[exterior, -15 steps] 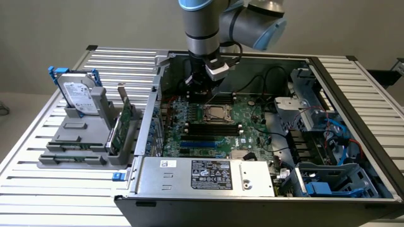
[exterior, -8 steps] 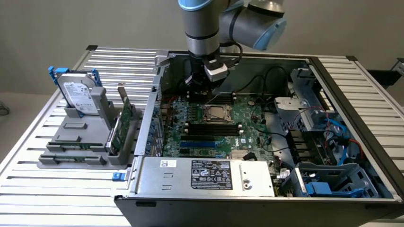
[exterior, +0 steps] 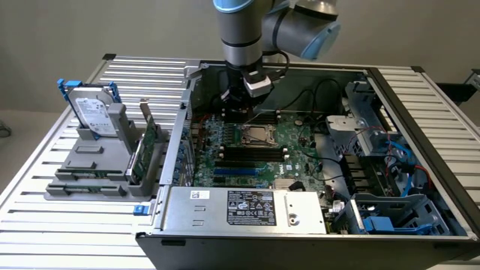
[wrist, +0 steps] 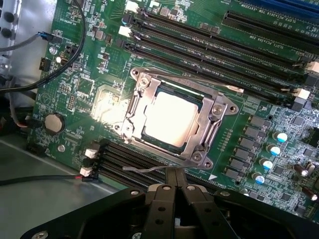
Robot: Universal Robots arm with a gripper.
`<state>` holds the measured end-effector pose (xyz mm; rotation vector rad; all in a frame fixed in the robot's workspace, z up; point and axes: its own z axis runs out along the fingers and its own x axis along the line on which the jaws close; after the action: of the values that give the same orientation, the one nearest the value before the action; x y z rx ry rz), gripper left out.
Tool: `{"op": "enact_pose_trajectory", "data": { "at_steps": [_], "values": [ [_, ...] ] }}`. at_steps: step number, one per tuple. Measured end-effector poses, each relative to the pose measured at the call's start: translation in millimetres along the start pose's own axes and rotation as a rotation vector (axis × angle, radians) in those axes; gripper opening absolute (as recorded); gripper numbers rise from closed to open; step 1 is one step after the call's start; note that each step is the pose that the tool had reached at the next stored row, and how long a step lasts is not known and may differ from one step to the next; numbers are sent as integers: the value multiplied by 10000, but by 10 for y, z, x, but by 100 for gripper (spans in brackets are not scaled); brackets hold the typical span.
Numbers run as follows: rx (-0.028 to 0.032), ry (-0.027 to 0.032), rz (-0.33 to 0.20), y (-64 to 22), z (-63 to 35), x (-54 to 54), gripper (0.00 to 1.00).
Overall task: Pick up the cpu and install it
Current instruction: 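Close the cpu cover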
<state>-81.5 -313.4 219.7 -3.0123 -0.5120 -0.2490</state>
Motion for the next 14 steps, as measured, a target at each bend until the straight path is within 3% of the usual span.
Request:
{"op": "enact_pose_trajectory", "data": {
  "at_steps": [14],
  "values": [
    [-16,5,94,34,41,91,11]
  ]
}}
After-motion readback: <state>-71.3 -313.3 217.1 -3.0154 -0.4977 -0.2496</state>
